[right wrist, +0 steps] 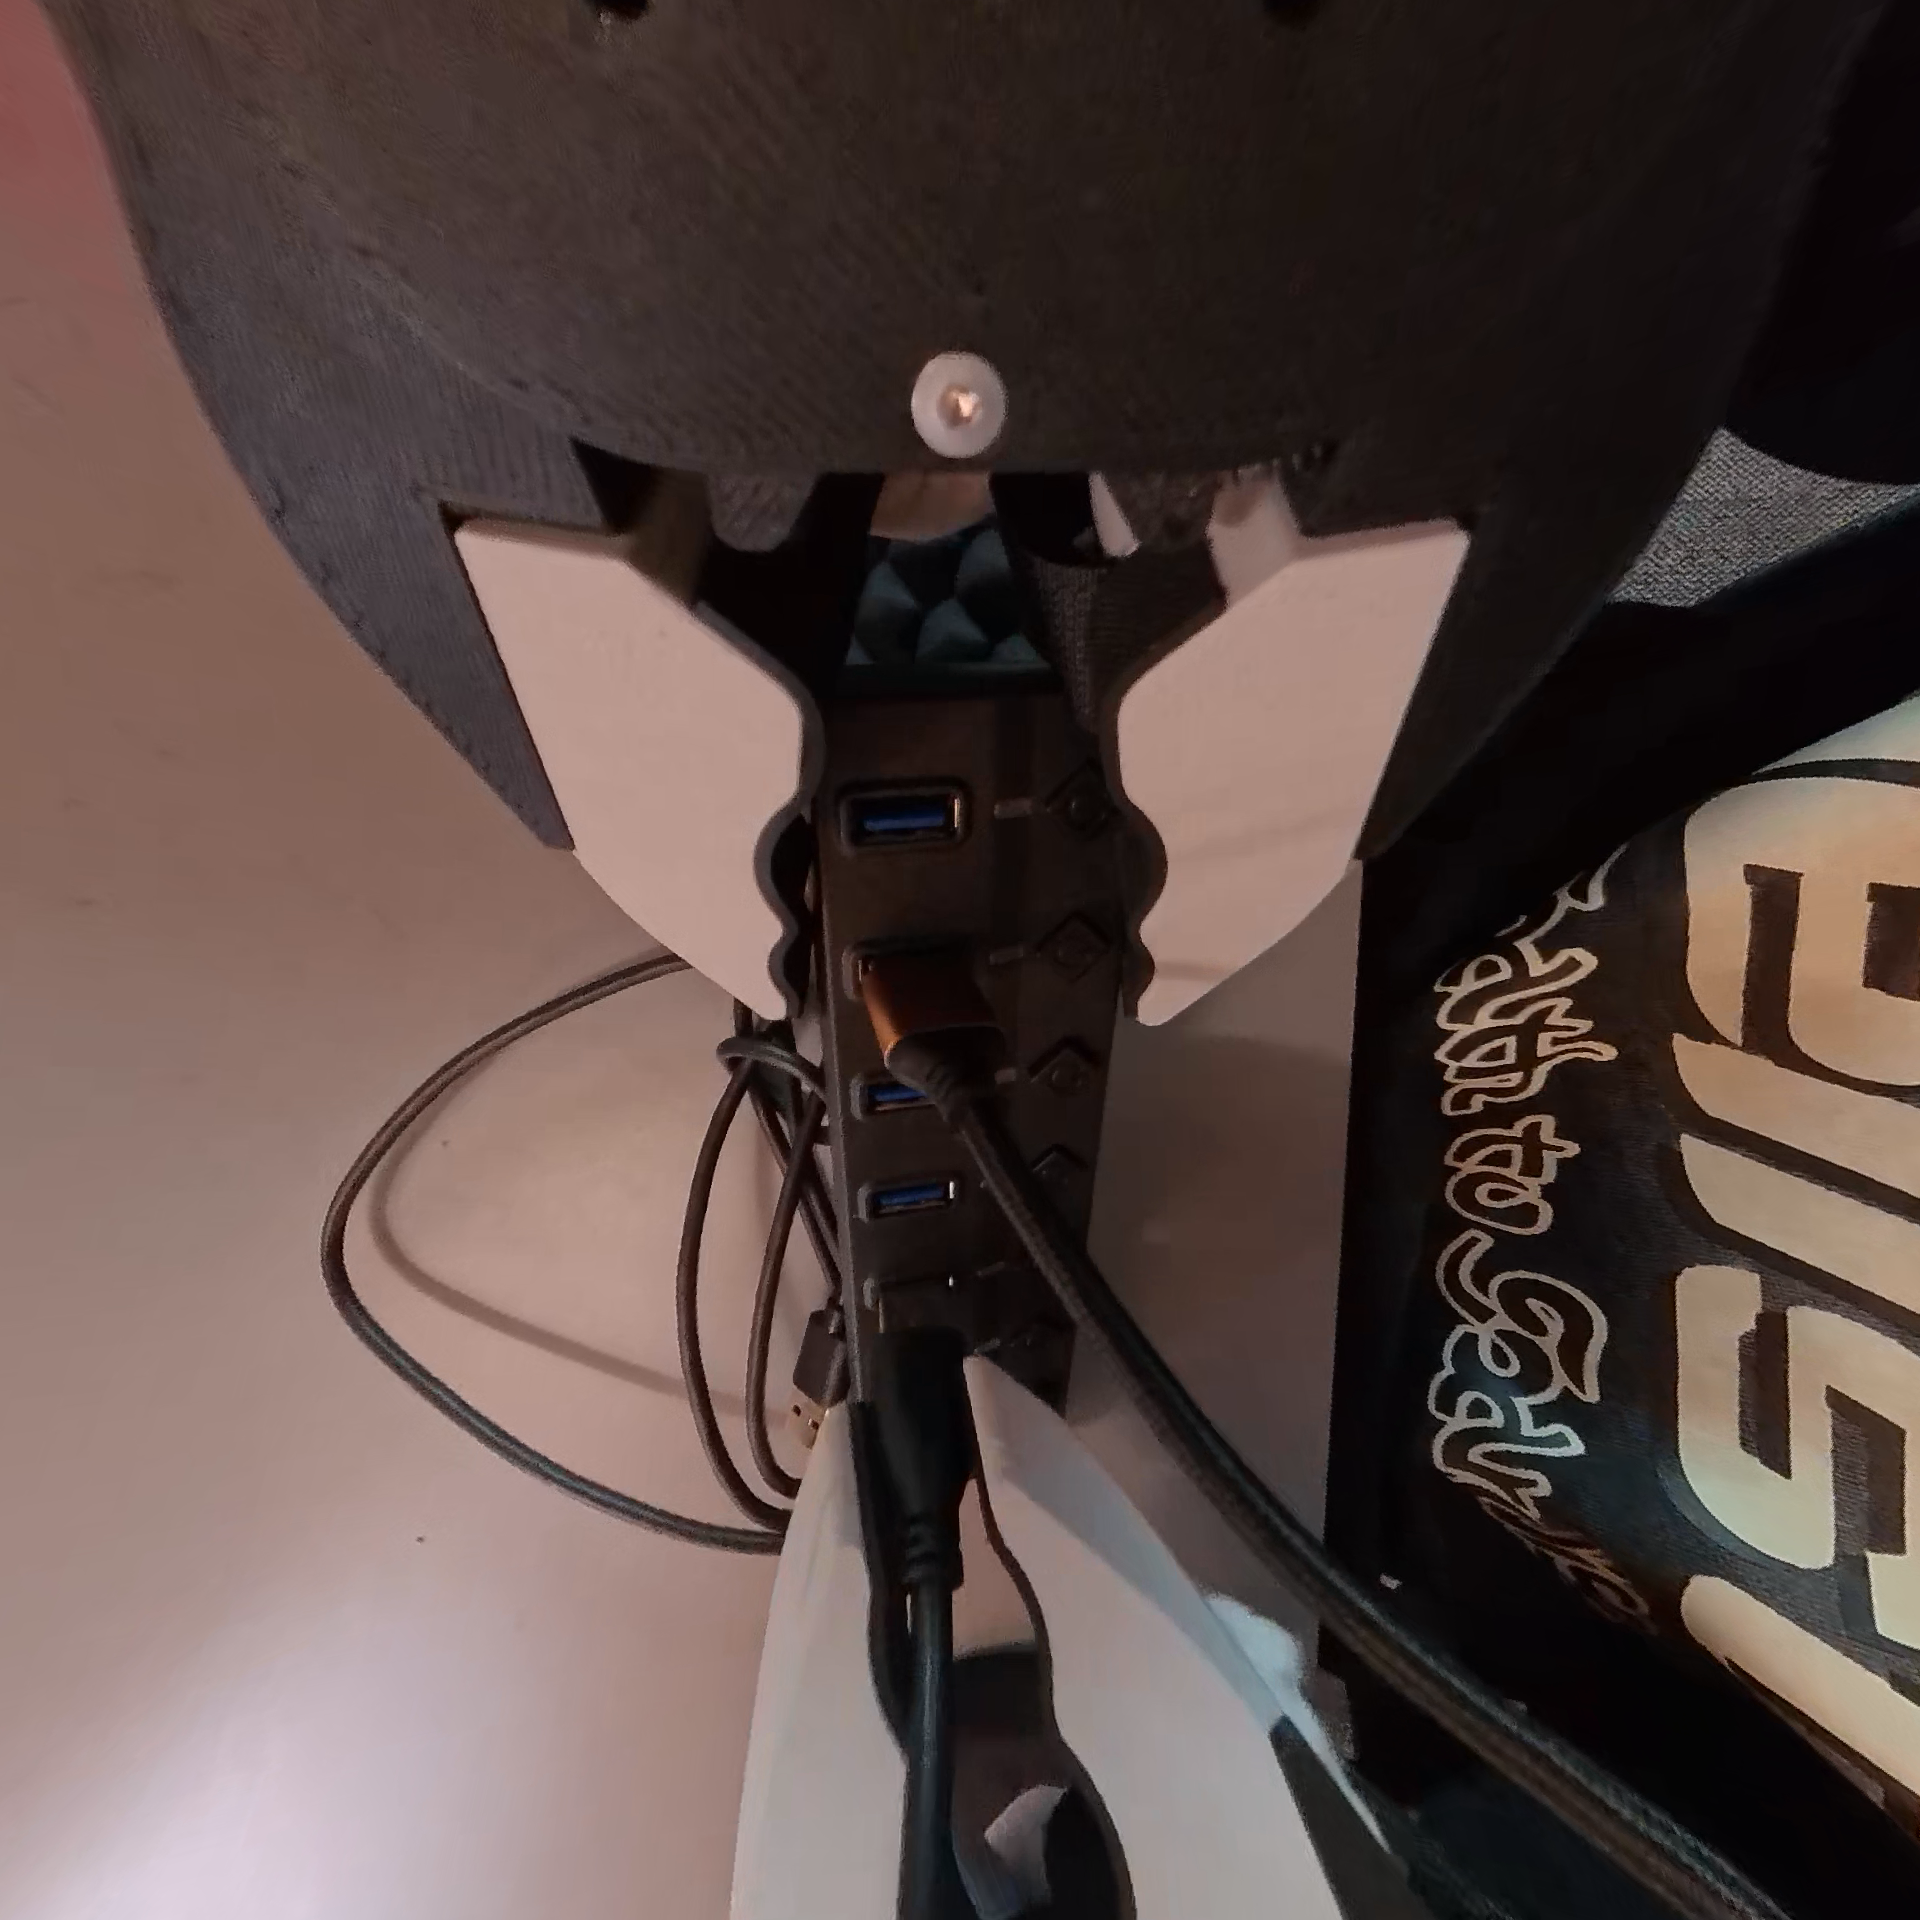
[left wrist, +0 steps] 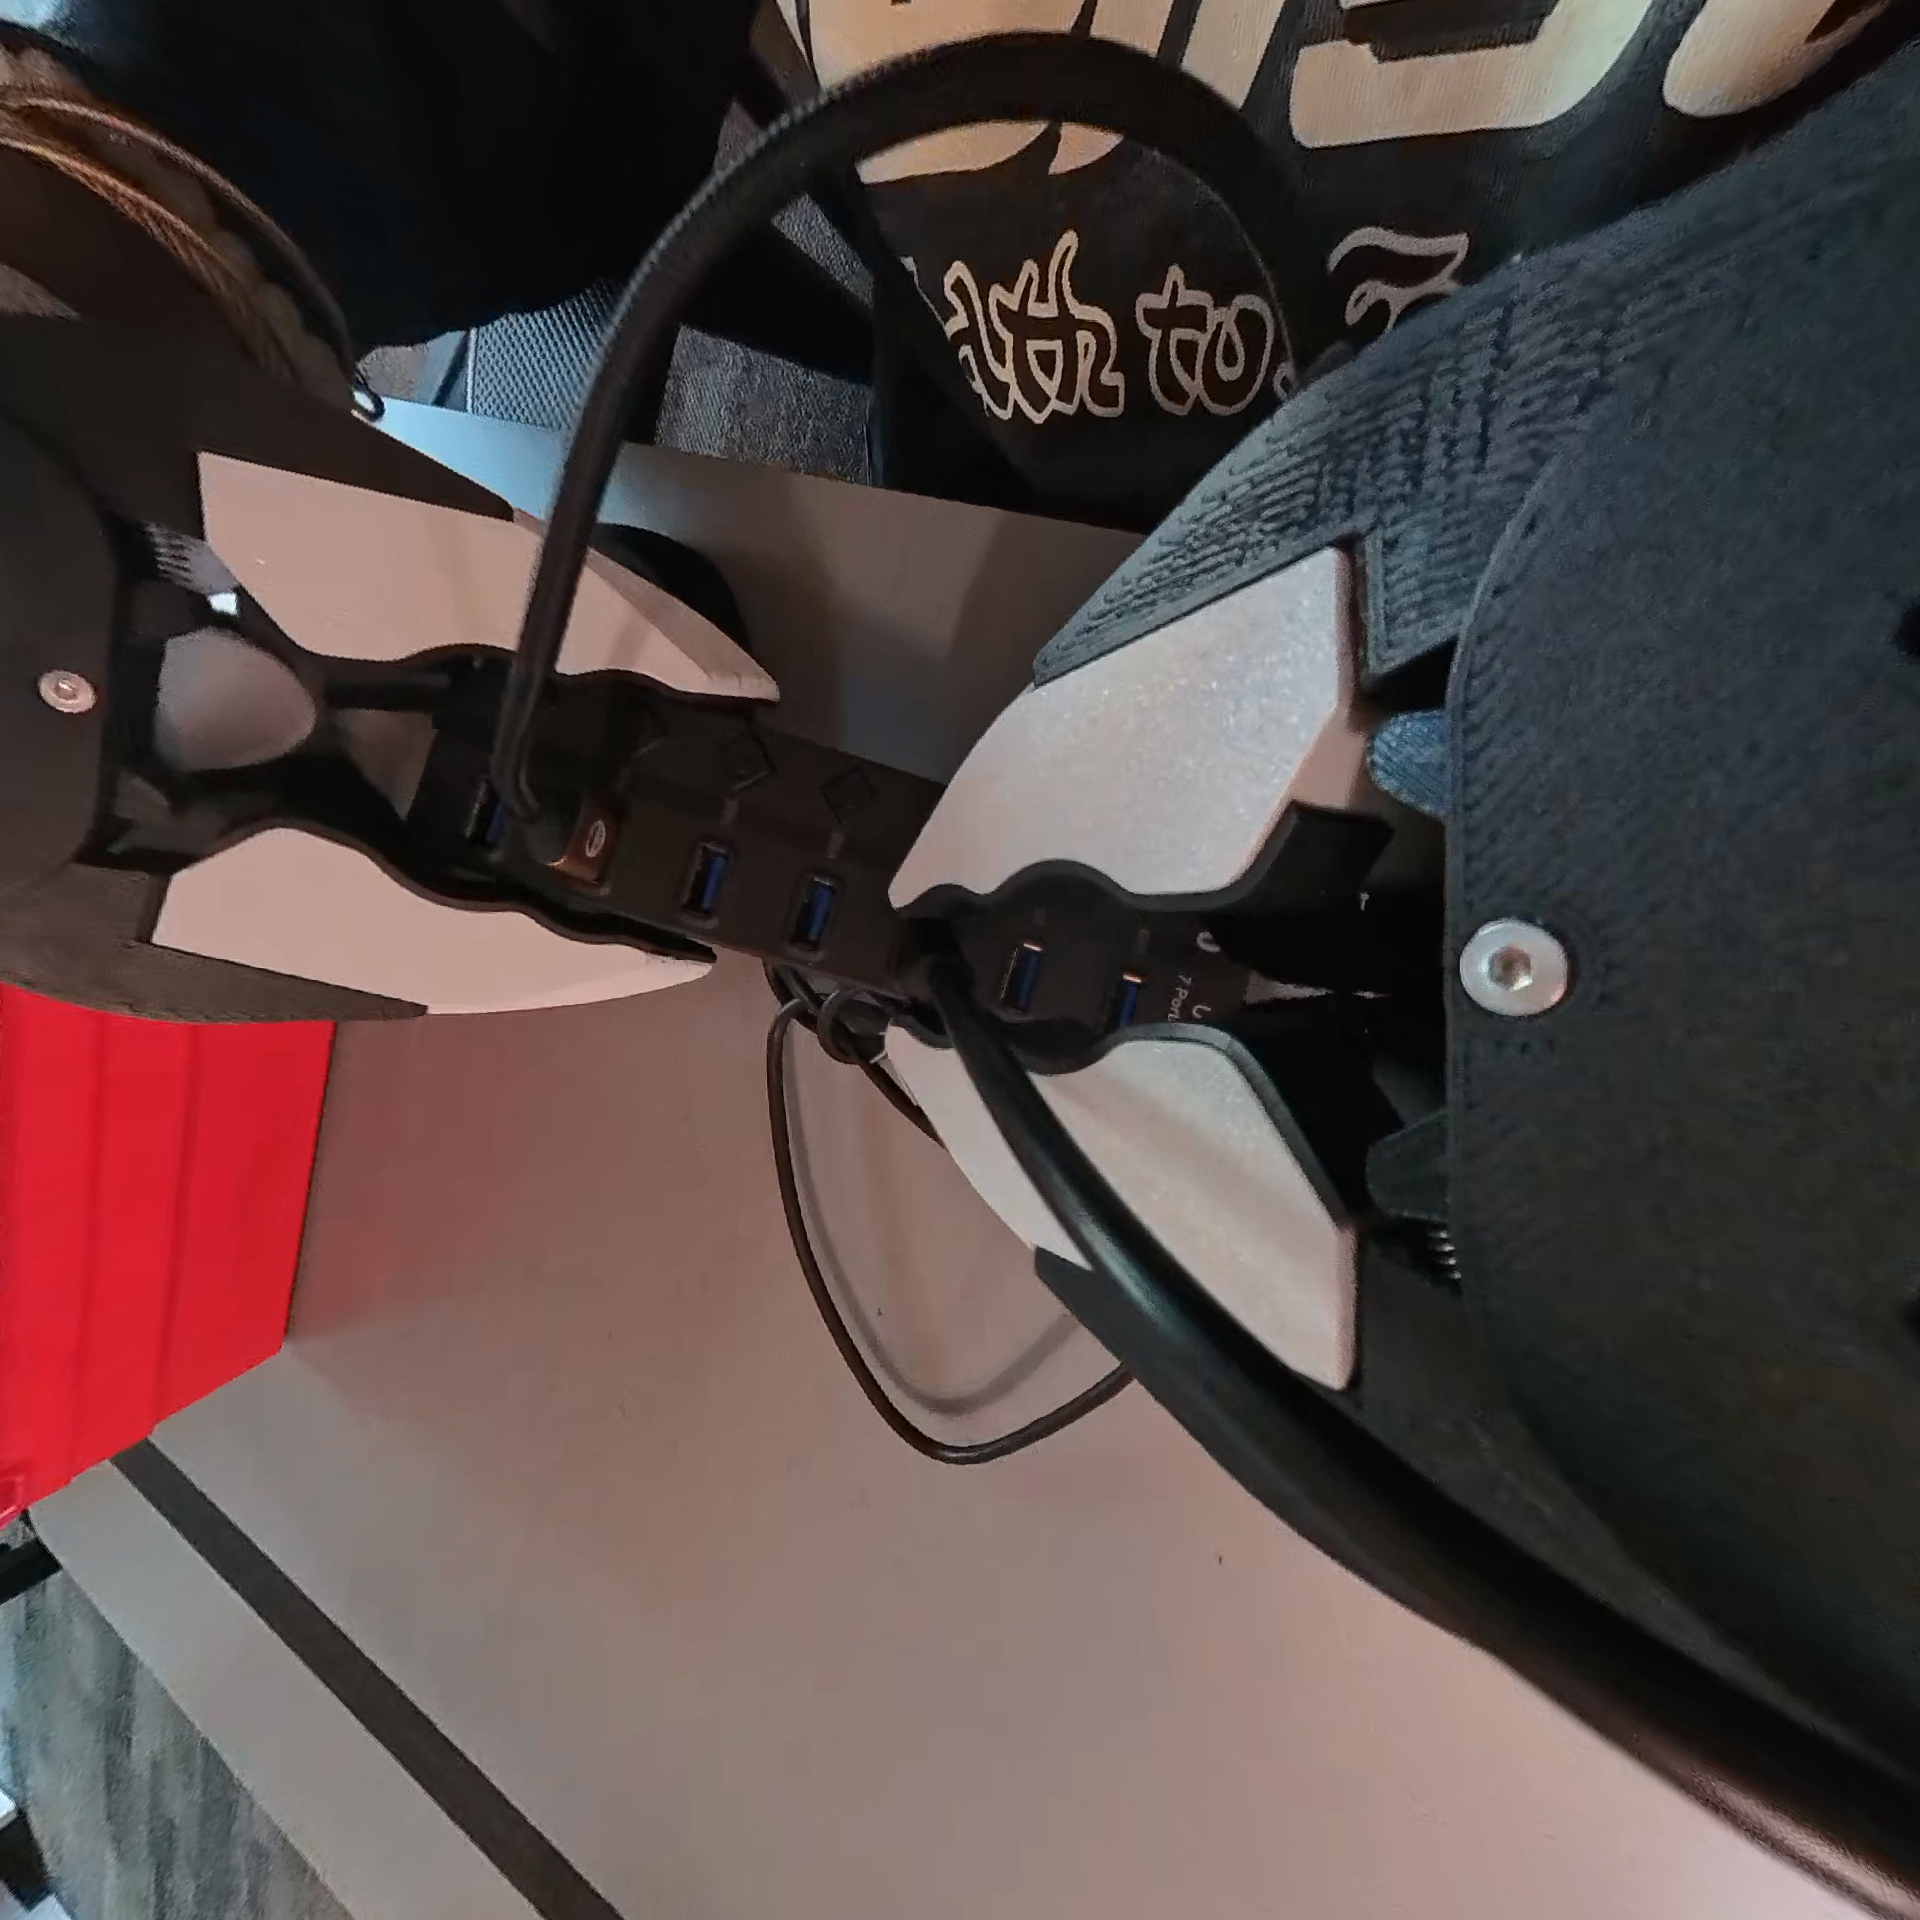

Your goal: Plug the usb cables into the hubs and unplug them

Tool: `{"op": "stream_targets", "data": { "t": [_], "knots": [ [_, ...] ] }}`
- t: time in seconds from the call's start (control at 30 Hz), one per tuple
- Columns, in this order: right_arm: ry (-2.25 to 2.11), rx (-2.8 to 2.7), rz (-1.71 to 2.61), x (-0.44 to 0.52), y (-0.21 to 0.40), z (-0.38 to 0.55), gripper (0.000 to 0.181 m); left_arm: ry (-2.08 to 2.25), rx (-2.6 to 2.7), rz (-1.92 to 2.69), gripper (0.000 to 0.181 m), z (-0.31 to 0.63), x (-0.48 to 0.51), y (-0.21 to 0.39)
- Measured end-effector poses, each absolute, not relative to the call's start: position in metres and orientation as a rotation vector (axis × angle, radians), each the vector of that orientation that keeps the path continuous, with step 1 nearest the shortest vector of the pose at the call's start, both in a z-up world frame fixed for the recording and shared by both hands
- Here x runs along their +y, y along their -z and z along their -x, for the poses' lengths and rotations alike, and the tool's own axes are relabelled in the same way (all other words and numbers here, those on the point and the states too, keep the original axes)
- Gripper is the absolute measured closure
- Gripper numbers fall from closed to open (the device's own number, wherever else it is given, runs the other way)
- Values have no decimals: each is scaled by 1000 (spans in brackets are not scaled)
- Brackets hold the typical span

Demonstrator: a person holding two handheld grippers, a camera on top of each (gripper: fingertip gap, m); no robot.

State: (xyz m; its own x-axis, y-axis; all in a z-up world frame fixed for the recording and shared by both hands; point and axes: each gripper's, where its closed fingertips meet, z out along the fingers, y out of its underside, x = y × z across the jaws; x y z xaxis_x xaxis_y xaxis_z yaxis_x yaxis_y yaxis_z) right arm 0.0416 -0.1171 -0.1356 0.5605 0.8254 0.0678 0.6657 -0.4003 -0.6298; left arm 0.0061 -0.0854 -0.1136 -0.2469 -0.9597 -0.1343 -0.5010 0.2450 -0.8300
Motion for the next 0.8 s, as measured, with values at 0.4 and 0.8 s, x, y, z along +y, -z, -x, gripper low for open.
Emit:
{"op": "stream_targets", "data": {
  "t": [0.4, 0.8],
  "knots": [
    [-449, -1140, 2079, -114, 119, -31, 125, 900, 1866, 1380, 166, -8, -84, 118],
    [-355, -1238, 2133, -121, 130, -32, 127, 931, 1965, 1371, 165, -11, -89, 125]
  ]
}}
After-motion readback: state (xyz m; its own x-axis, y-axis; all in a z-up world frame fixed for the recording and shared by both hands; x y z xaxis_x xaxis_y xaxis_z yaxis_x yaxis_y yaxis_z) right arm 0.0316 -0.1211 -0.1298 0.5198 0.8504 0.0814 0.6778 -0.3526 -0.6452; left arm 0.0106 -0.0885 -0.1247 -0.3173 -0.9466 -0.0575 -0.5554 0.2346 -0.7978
